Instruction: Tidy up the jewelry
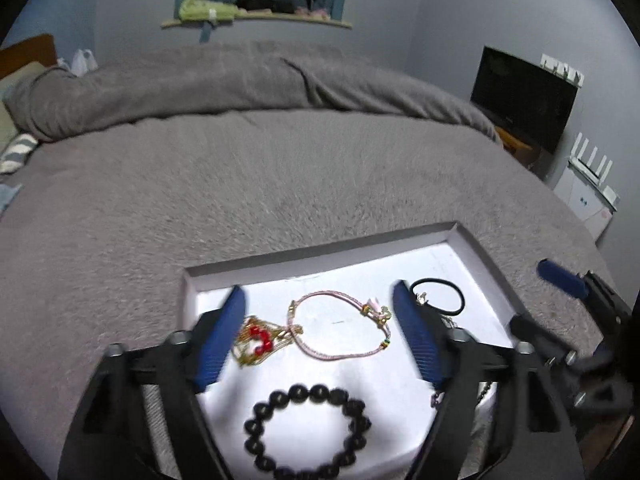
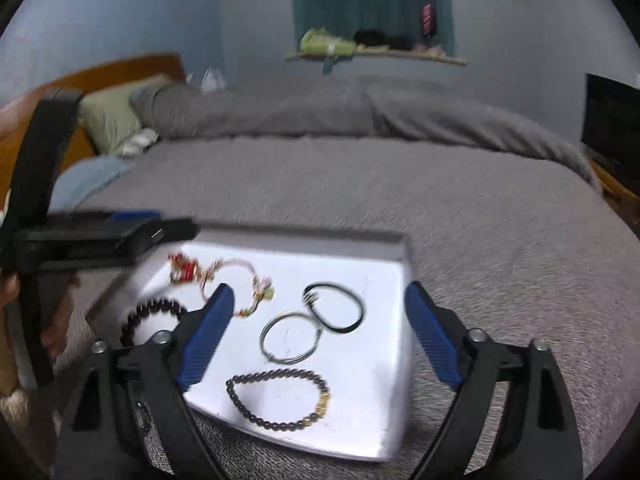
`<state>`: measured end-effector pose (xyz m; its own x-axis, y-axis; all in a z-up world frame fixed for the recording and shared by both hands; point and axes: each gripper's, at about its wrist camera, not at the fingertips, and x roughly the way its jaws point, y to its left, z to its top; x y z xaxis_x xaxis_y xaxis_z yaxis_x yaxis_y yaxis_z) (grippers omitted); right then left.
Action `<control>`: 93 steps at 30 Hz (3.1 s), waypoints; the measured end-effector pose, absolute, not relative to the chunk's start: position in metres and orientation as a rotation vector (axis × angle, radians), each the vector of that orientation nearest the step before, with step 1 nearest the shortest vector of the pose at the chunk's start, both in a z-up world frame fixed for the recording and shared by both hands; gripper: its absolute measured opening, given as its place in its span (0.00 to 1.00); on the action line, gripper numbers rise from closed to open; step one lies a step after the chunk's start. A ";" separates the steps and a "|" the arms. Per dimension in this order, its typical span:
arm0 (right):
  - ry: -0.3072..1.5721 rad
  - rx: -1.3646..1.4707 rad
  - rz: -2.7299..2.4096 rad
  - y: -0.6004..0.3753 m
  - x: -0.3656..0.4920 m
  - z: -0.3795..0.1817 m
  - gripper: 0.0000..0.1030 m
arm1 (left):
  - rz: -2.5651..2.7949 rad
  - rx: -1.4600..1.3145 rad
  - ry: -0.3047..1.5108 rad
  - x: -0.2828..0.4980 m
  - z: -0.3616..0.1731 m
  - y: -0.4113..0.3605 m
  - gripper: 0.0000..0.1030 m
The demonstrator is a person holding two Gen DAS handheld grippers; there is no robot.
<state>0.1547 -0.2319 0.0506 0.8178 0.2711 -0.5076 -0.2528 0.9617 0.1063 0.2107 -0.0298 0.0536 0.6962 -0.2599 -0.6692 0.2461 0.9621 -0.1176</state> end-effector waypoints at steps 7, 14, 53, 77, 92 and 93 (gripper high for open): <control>0.441 0.170 0.218 -0.267 0.124 0.069 0.95 | -0.238 -0.019 0.673 0.160 0.075 -0.022 0.89; 0.389 0.200 0.185 -0.277 0.098 0.073 0.95 | -0.183 0.009 0.642 0.111 0.061 -0.017 0.92; 0.657 -0.187 0.432 -0.204 0.036 -0.013 0.95 | -0.287 0.068 0.729 0.041 -0.015 -0.007 0.90; 0.663 -0.195 0.468 -0.194 0.033 -0.014 0.95 | -0.349 0.055 0.812 0.045 -0.022 -0.014 0.28; 0.671 -0.207 0.464 -0.193 0.032 -0.015 0.90 | -0.352 0.051 0.762 0.041 -0.011 -0.013 0.03; 0.672 -0.208 0.460 -0.192 0.033 -0.015 0.88 | -0.356 0.053 0.761 0.041 -0.010 -0.013 0.02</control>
